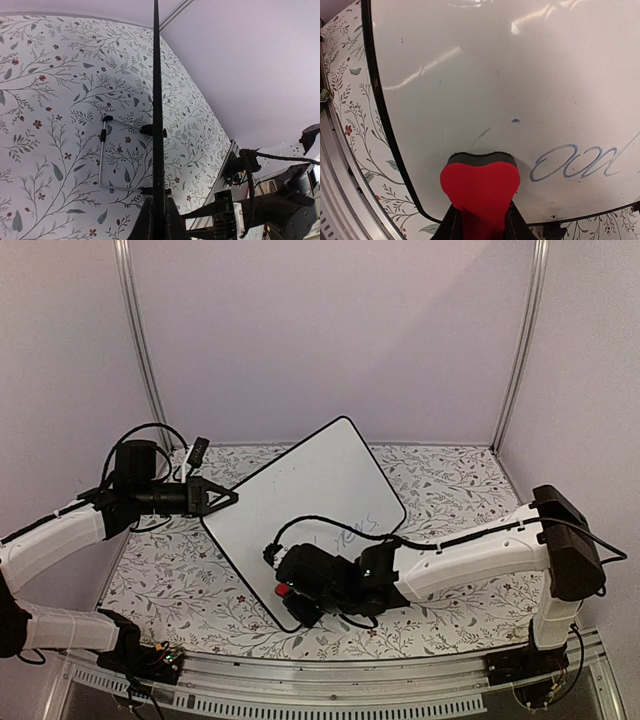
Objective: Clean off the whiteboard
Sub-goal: Erase the whiteboard at the center of the board.
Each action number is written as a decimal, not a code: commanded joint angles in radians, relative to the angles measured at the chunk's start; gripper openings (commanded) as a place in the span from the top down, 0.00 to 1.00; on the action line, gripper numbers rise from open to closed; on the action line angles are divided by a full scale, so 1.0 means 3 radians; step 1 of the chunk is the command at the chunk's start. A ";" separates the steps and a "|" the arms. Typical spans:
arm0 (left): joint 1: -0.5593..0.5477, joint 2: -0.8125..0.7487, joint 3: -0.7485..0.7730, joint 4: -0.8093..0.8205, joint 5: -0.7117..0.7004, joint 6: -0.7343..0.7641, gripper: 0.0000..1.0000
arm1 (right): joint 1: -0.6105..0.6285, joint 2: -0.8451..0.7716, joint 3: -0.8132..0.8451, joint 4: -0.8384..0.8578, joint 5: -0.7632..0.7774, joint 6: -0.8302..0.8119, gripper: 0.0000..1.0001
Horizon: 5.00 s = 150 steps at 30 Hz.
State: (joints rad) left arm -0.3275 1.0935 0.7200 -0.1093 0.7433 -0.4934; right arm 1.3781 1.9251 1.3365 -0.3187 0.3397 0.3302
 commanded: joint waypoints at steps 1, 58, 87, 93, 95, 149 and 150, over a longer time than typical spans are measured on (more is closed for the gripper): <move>-0.0015 -0.0034 -0.0040 0.0025 0.0145 0.0067 1.00 | -0.0189 0.0110 0.0243 0.0083 0.0160 -0.0170 1.00; -0.0017 -0.0024 -0.0043 0.0032 0.0156 0.0055 1.00 | -0.0218 -0.0202 -0.0638 0.0200 -0.0238 0.0202 1.00; -0.0017 -0.0021 -0.0047 0.0033 0.0156 0.0058 1.00 | -0.0353 -0.0210 -0.0337 0.0265 -0.0130 -0.0018 1.00; -0.0015 -0.0020 -0.0043 0.0033 0.0161 0.0061 1.00 | -0.0459 -0.0140 -0.0059 0.0230 -0.0145 -0.0212 1.00; -0.0018 -0.0027 -0.0040 0.0032 0.0161 0.0061 1.00 | -0.0500 -0.0117 0.0021 0.0224 -0.0146 -0.0261 1.00; -0.0018 -0.0015 -0.0045 0.0037 0.0161 0.0056 1.00 | -0.0442 -0.0462 -0.0983 0.0384 -0.0387 0.0263 1.00; -0.0016 -0.0015 -0.0047 0.0039 0.0165 0.0054 1.00 | -0.0442 -0.0461 -0.0961 0.0378 -0.0379 0.0257 1.00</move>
State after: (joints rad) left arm -0.3222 1.0935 0.7200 -0.1116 0.7349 -0.4946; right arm 1.2472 1.7943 1.0588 -0.1616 0.2249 0.3866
